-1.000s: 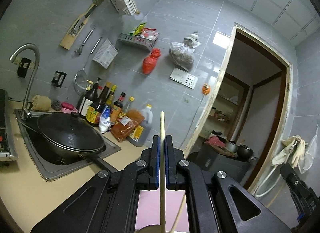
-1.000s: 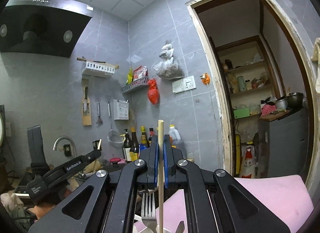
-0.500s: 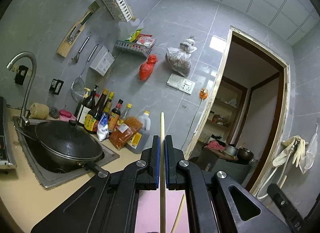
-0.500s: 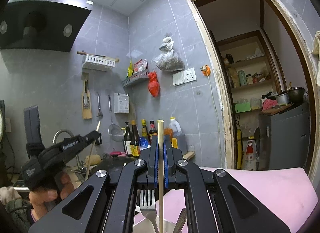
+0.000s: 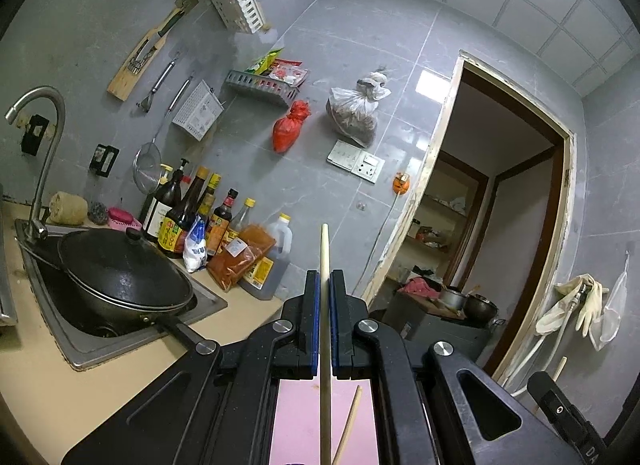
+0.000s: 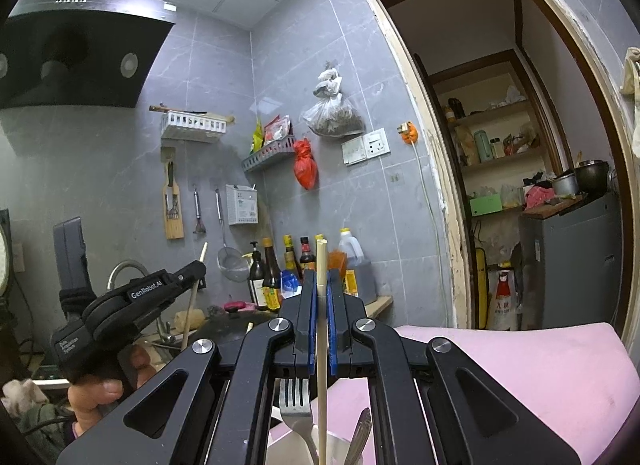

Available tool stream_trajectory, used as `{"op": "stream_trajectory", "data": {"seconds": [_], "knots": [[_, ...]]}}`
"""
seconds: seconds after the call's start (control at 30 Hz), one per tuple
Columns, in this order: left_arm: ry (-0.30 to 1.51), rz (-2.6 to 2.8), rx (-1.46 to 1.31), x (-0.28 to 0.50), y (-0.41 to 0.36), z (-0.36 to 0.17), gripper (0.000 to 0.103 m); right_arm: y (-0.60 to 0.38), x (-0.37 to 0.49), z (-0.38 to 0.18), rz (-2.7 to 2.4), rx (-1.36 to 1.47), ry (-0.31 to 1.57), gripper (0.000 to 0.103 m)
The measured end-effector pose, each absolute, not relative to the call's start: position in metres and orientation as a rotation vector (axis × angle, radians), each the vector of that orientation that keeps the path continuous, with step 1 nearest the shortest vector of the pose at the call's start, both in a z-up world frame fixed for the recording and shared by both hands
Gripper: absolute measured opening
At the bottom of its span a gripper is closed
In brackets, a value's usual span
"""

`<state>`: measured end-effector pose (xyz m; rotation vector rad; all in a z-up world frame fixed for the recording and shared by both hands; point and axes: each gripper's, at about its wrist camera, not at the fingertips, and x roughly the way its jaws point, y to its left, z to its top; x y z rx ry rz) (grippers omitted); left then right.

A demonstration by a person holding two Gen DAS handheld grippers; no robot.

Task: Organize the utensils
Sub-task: 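Lift both chopsticks and carry them above the white caddy with both tools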

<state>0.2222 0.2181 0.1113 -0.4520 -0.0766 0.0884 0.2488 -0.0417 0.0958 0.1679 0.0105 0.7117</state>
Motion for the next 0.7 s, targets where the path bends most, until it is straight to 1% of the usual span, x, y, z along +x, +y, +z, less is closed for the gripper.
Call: {"op": "stream_trajectory", "data": {"seconds": [0.47,0.7], "knots": [[-0.13,0.102,-0.424,0.213,0.209,0.111,0.002,-0.036,0.25,0.09,0.724,0.154,0.028,0.002],[-0.103,0.103,-0.363,0.209,0.199,0.104,0.002,-0.035,0.253,0.089,0.729,0.15,0.041,0.003]]}}
